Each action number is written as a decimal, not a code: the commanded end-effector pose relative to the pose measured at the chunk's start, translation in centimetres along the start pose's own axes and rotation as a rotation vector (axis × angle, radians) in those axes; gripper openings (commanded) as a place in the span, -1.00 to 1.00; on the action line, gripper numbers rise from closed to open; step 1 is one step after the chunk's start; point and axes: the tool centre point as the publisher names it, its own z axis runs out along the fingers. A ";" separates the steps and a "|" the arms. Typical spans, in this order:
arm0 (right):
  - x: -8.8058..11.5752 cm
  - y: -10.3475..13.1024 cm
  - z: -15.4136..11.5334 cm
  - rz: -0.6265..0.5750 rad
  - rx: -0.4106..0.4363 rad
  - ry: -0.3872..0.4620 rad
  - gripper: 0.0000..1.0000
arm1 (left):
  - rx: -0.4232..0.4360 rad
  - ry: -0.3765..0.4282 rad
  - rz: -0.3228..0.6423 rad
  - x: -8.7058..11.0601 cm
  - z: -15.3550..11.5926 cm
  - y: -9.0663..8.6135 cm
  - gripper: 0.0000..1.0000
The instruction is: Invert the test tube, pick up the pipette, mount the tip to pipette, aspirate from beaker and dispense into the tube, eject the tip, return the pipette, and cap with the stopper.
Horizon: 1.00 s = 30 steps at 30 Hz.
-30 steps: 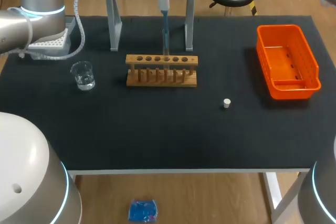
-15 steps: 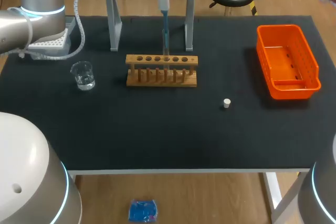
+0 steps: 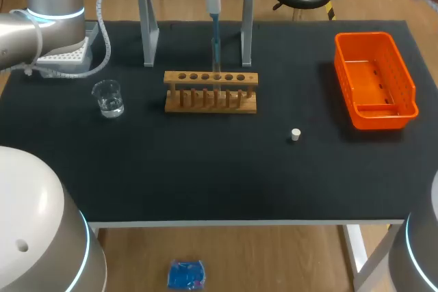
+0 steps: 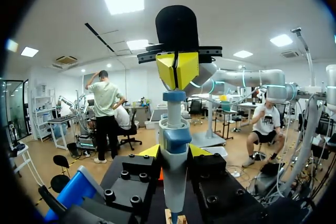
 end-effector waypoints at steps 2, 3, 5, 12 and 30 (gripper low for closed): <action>-0.4 0.2 0.2 0.000 0.006 0.005 -1.00 | 0.000 -0.002 0.001 0.1 0.0 0.0 -1.00; -0.5 0.2 0.2 0.001 0.006 0.005 -1.00 | 0.000 -0.002 0.001 0.1 0.0 0.0 -1.00; -0.5 0.2 0.3 0.002 0.006 0.005 -1.00 | 0.000 -0.002 0.001 0.1 0.0 0.0 -1.00; -0.6 0.0 0.6 0.003 0.011 0.008 -1.00 | 0.000 -0.002 0.001 0.1 0.0 0.0 -1.00; -0.7 -0.8 1.2 0.002 0.030 0.009 -1.00 | 0.000 -0.002 0.001 0.1 0.0 0.0 -1.00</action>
